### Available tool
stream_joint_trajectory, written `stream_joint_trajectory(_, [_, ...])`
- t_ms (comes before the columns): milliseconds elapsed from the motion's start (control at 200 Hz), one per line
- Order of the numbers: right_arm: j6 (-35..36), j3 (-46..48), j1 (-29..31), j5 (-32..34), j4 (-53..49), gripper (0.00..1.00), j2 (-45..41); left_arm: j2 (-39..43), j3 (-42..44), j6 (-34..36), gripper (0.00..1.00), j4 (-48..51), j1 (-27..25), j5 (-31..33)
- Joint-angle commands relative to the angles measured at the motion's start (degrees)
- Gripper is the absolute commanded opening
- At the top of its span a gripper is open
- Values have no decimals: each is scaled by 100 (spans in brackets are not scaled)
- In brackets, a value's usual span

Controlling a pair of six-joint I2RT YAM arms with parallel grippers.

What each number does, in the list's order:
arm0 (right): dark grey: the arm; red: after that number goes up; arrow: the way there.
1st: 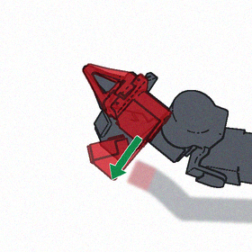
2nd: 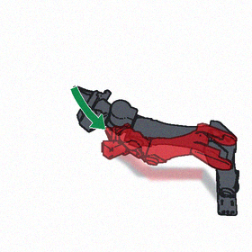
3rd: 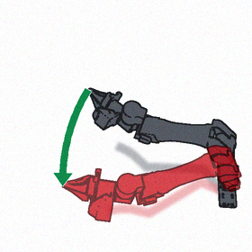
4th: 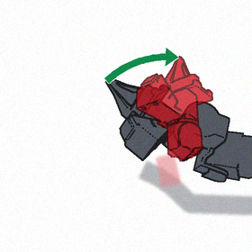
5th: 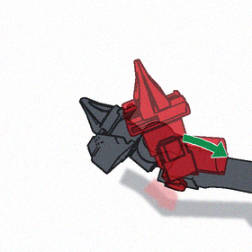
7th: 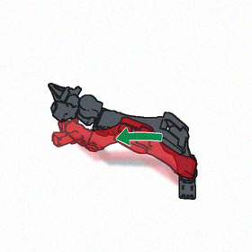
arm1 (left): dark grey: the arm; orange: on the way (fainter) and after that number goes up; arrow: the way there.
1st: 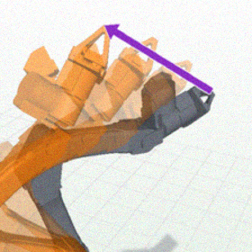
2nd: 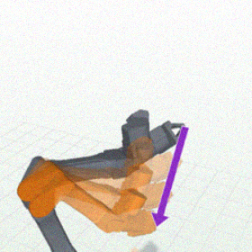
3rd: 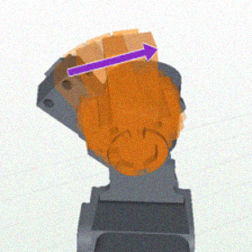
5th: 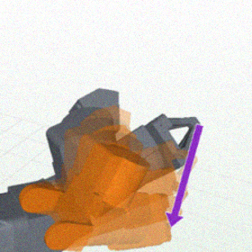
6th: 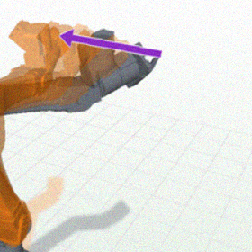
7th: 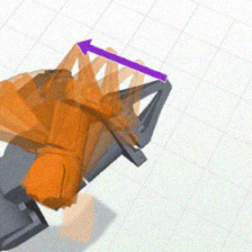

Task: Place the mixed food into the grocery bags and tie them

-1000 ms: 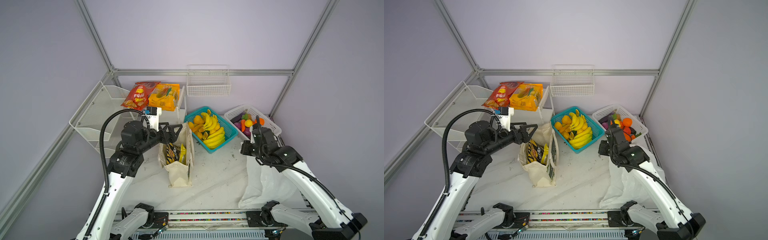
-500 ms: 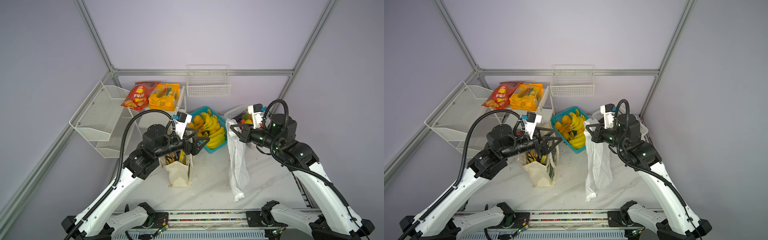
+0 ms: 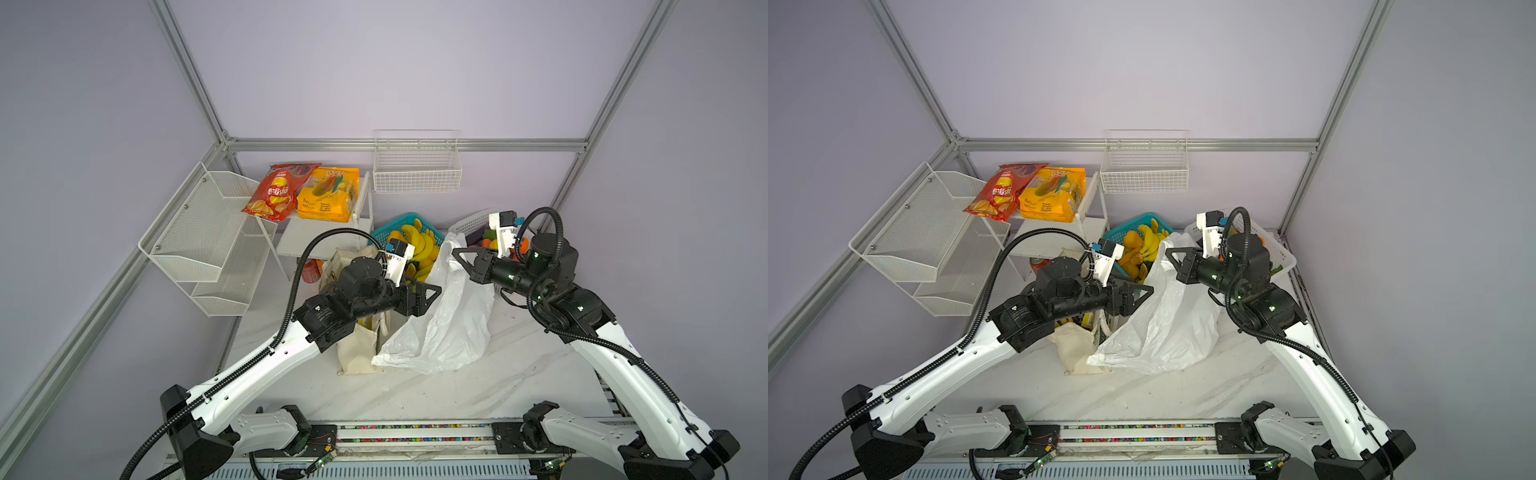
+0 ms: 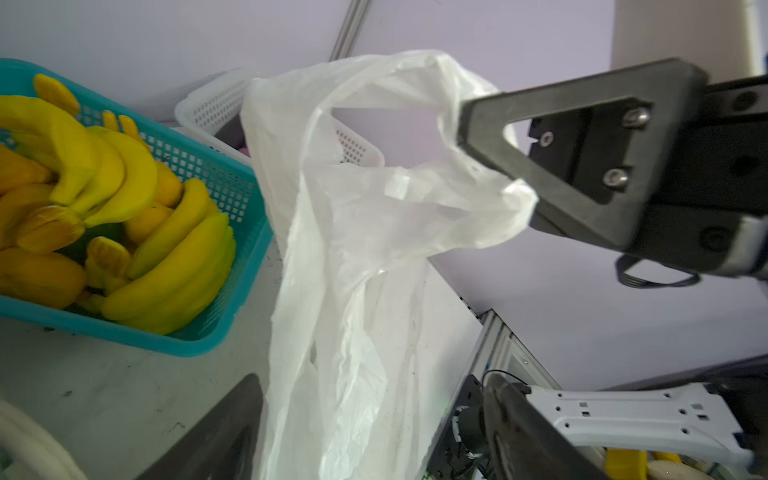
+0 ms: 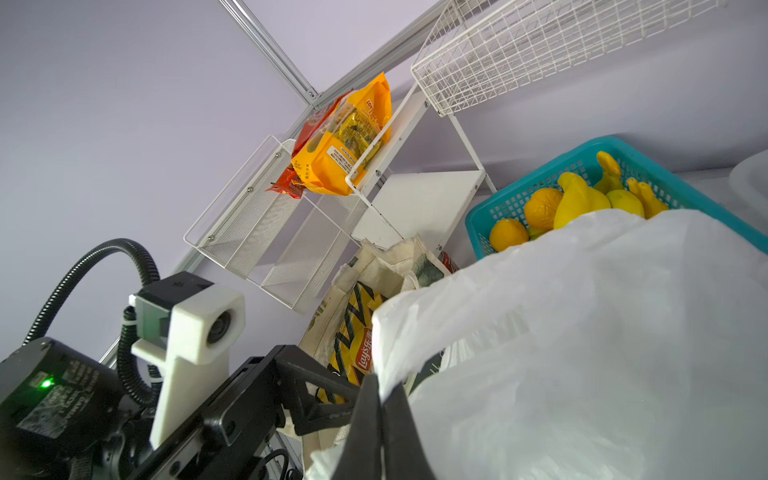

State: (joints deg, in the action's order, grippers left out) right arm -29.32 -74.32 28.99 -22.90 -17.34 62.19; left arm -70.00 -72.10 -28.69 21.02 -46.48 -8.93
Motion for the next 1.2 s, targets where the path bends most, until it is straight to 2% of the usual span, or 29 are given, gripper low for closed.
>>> stream_joint_trajectory(0, [-25, -8, 27, -18, 275, 0, -67, -96, -71, 611, 80, 171, 12, 691])
stream_joint_trajectory(125, [-19, -8, 32, -34, 293, 0, -74, -448, -234, 898, 78, 175, 17, 244])
stream_joint_trajectory(225, [-16, -17, 28, -39, 276, 0, -88, -713, -279, 921, 70, 57, 63, 299])
stream_joint_trajectory(290, [-13, 3, 35, -26, 264, 0, -121, -881, -270, 873, 60, -145, 129, 296])
stream_joint_trajectory(480, [109, 54, 28, 230, 66, 0, -212, -1271, -210, 467, 31, -945, 174, -325])
stream_joint_trajectory(620, [580, -221, 27, 717, -567, 0, -138, -1149, -219, 575, 0, -943, 181, -522])
stream_joint_trajectory(730, [991, -696, 31, 1021, -1060, 0, 58, -789, -497, 688, 0, -217, 239, -747])
stream_joint_trajectory(810, [1238, -1146, 29, 1288, -1346, 0, 248, -674, -716, 414, 0, 356, 373, -1442])
stream_joint_trajectory(865, [1345, -1372, 34, 1511, -1409, 4, 381, -595, -878, 165, 0, 692, 478, -1851])
stream_joint_trajectory(930, [1412, -1599, 27, 1804, -1465, 13, 588, -443, -983, -81, 0, 927, 570, -1965])
stream_joint_trajectory(1060, [1683, -2203, 30, 2350, -1865, 54, 1090, -192, -930, -681, 0, 890, 782, -1478])
stream_joint_trajectory(1145, [1833, -2290, 29, 2474, -1928, 68, 1054, -196, -705, -1085, 0, 670, 985, -1246])
stream_joint_trajectory(1195, [1933, -2150, 33, 2320, -1776, 75, 861, -207, -491, -1342, 0, 433, 1094, -1249])
